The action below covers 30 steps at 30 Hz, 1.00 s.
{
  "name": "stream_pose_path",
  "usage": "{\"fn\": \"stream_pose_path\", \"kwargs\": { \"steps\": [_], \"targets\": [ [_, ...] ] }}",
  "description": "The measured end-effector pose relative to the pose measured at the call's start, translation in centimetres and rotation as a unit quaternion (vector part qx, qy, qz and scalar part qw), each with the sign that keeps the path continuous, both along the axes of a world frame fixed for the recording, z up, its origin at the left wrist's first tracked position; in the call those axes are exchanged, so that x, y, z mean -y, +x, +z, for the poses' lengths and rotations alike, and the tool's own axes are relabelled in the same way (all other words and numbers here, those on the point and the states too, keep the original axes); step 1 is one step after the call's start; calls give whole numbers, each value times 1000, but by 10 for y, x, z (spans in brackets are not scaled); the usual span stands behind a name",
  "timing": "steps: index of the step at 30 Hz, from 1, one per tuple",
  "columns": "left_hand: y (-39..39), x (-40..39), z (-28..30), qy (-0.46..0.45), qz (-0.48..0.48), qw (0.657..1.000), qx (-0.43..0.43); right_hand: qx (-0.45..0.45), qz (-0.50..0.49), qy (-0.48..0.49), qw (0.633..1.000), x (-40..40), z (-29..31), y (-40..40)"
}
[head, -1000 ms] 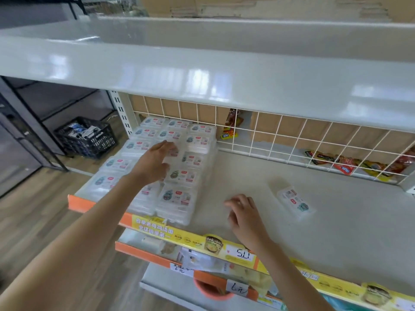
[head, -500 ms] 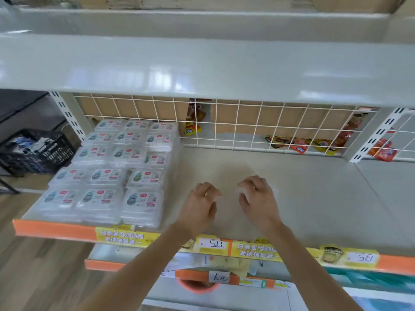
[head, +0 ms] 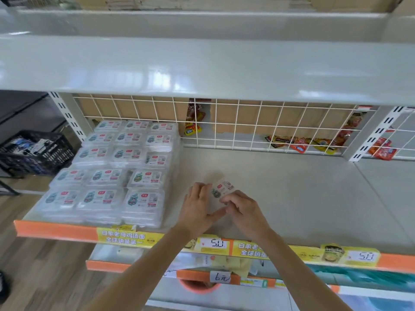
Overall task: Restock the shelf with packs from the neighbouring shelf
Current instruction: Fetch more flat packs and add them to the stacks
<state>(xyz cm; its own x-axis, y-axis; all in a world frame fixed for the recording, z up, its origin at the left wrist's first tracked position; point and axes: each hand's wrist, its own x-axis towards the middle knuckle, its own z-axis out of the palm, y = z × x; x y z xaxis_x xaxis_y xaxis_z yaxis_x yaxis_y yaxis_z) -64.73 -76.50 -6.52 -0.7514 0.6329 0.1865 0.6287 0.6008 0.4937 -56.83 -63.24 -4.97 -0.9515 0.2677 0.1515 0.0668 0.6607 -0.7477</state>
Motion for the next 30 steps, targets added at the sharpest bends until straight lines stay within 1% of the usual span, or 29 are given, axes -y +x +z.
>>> {"fn": "stream_pose_path", "kwargs": {
  "steps": [1,3,5,6,8,10,12,15,17,19,22,27,30],
  "targets": [
    [-2,-1,0,-14,4,1000,-12,-17,-9,4,1000,-1,-1,-1],
    [-6,-6,2,-50,16,998,-25,-51,-71,31,996,-5,-1,-3],
    [-11,-15,5,-80,22,996,-29,-41,-115,64,991,-10,-1,-6],
    [-13,-20,8,-95,20,995,-37,-6,-107,82,991,-11,-1,-8],
    [-17,-30,17,-137,7,989,-54,67,-57,112,990,-12,-3,-10],
    [-22,-33,26,-172,-7,983,-62,76,-19,134,988,-12,-3,-11],
    [-26,-28,35,-182,-29,979,-82,69,-15,145,987,-9,0,-11],
    [-32,-8,50,-153,-59,978,-129,48,-4,151,987,0,2,-12],
    [-38,10,63,-114,-64,980,-148,31,34,173,984,10,-2,-12],
    [-45,29,75,-67,-60,986,-143,16,51,190,980,14,-13,-12],
    [-58,56,88,-25,-34,992,-120,21,39,183,982,12,-18,-12],
    [-76,82,99,-25,19,995,-95,38,35,184,982,14,-15,-14],
    [-90,83,100,-29,20,997,-74,41,29,189,981,14,-16,-14]
  ]
}}
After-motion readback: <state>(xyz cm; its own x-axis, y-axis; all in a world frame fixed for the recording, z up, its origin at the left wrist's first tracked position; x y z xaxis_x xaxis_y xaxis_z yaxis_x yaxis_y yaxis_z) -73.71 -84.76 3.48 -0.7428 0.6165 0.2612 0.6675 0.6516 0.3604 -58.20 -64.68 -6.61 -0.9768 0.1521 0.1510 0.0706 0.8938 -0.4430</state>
